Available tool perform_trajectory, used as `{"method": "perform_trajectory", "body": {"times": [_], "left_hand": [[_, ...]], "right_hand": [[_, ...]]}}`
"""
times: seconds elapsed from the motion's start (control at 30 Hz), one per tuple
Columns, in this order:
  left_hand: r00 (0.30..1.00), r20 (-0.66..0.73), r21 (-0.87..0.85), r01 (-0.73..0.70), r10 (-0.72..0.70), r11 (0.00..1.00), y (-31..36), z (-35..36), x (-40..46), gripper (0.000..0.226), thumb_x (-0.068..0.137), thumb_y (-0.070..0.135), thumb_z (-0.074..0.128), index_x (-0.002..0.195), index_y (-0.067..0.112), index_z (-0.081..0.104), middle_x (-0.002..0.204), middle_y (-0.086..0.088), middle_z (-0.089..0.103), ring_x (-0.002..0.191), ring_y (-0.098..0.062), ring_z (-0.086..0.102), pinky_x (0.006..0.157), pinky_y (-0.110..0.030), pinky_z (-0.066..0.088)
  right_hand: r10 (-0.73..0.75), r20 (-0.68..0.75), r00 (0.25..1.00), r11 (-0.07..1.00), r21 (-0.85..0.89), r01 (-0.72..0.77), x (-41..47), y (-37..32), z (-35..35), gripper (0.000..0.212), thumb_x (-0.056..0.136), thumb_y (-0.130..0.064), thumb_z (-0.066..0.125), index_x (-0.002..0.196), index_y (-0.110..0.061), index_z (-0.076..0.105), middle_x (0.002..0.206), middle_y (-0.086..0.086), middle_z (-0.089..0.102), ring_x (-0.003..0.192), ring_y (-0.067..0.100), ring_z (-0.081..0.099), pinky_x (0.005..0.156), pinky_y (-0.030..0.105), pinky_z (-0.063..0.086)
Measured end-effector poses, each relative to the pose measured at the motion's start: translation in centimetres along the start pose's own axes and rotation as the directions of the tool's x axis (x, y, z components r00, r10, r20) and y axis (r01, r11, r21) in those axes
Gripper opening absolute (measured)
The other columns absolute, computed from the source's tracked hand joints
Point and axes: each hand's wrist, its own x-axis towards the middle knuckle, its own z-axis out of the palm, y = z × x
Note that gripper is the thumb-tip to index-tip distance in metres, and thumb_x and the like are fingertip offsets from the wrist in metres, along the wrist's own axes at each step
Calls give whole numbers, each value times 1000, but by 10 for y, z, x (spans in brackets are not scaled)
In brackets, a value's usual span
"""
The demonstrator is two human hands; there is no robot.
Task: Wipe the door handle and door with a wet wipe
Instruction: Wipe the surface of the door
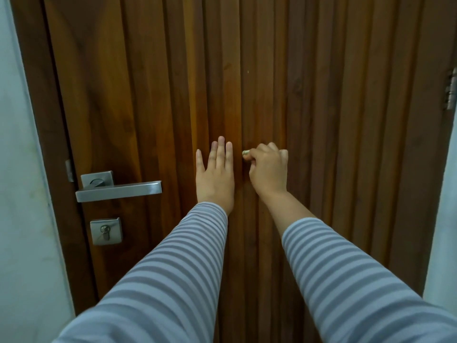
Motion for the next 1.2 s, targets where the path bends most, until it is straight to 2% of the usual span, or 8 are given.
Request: {"method": "perform_trajectory", "body": {"times": [0.4, 0.57, 0.77, 0.9, 1.03, 1.13, 1.2], "left_hand": [[1000, 21, -12, 18, -18, 1000, 1, 1, -1, 99, 97, 35, 57, 152, 10, -21, 160, -13, -24, 148, -28, -16, 119, -51, -4], [999, 32, 3, 26, -26, 1000, 4, -1, -1, 100, 96, 34, 58, 152, 9, -21, 160, -14, -23, 149, -29, -15, 120, -49, -2], [999, 32, -2, 34, -34, 999, 6, 2, 0, 102, 96, 32, 60, 151, 9, -21, 160, -14, -23, 149, -29, -15, 119, -48, -1], [999, 36, -2, 36, -36, 999, 6, 3, 1, 101, 96, 30, 61, 151, 9, -21, 159, -14, -24, 148, -29, -16, 119, -48, -1], [999, 42, -2, 35, -35, 999, 6, 3, 1, 102, 95, 29, 61, 151, 9, -22, 159, -14, -25, 148, -30, -16, 119, -48, -1], [998, 54, 5, 27, -27, 1000, 7, 1, 0, 100, 97, 30, 59, 151, 8, -22, 159, -15, -25, 148, -31, -17, 119, -49, 1], [998, 55, 6, 24, -25, 1000, 6, -1, -1, 99, 97, 30, 58, 151, 8, -22, 159, -16, -25, 148, -31, -17, 120, -49, 2]], "right_hand": [[47, 51, 998, 999, -13, -46, -60, 11, 17, 20, 82, -2, 64, 95, -14, 73, 88, 1, 69, 86, 21, 59, 81, 34, 36], [52, 50, 997, 999, -14, -52, -84, 19, 24, 24, 77, 2, 66, 90, -16, 75, 81, -2, 68, 79, 20, 58, 75, 30, 29], [37, 96, 995, 998, -44, -33, -100, 23, 29, 22, 80, -2, 64, 91, -17, 74, 81, -3, 66, 80, 19, 56, 75, 30, 29], [44, 132, 990, 999, -37, -40, -120, 29, 34, 25, 77, 1, 65, 89, -19, 75, 81, -4, 67, 78, 17, 56, 74, 25, 20], [33, 202, 979, 999, -35, -26, -146, 37, 38, 28, 73, 4, 67, 87, -19, 74, 79, -5, 66, 78, 17, 57, 72, 24, 18], [42, 300, 953, 998, -49, -28, -155, 40, 39, 28, 80, -1, 64, 98, -21, 73, 87, -5, 67, 86, 17, 57, 76, 25, 27], [23, 413, 910, 999, -37, -8, -151, 42, 34, 29, 86, -3, 58, 102, -24, 71, 92, -6, 65, 92, 17, 53, 78, 25, 32]]}}
